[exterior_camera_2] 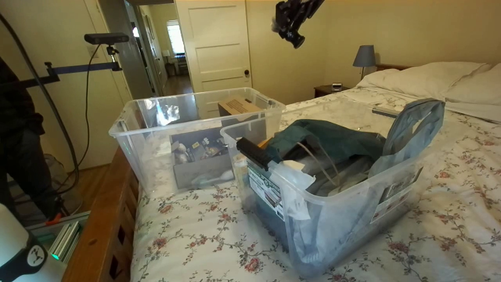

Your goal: Remove the brush from the container on the right and put it in the container on the left

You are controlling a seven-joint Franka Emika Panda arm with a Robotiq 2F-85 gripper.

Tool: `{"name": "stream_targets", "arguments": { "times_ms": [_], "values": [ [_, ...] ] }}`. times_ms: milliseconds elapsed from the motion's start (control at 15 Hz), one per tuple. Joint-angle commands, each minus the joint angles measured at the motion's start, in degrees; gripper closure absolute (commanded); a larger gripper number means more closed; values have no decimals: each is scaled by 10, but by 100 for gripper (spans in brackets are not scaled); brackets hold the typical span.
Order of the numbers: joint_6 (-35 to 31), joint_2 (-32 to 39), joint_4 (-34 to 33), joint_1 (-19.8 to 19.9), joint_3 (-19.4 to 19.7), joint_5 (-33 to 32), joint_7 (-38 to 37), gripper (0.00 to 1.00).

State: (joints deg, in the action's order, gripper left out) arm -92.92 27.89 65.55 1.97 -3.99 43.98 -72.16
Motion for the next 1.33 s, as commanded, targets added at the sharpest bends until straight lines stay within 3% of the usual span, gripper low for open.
{"name": "stream_targets", "arguments": {
  "times_ms": [0, 600, 667, 867, 1133, 1200, 1267],
  "values": [
    [-4, -83, 137, -7, 6, -38, 111, 84],
    [69, -238, 385, 3, 36, 0, 336, 84],
    [78, -172, 300, -6, 39, -23, 297, 59],
    [78, -214, 355, -4, 41, -17, 322, 59],
    [78, -223, 364, -4, 42, -16, 324, 59],
    [78, -223, 365, -4, 42, -16, 324, 84],
    [64, -237, 375, -11, 36, -17, 333, 84]
  ]
}}
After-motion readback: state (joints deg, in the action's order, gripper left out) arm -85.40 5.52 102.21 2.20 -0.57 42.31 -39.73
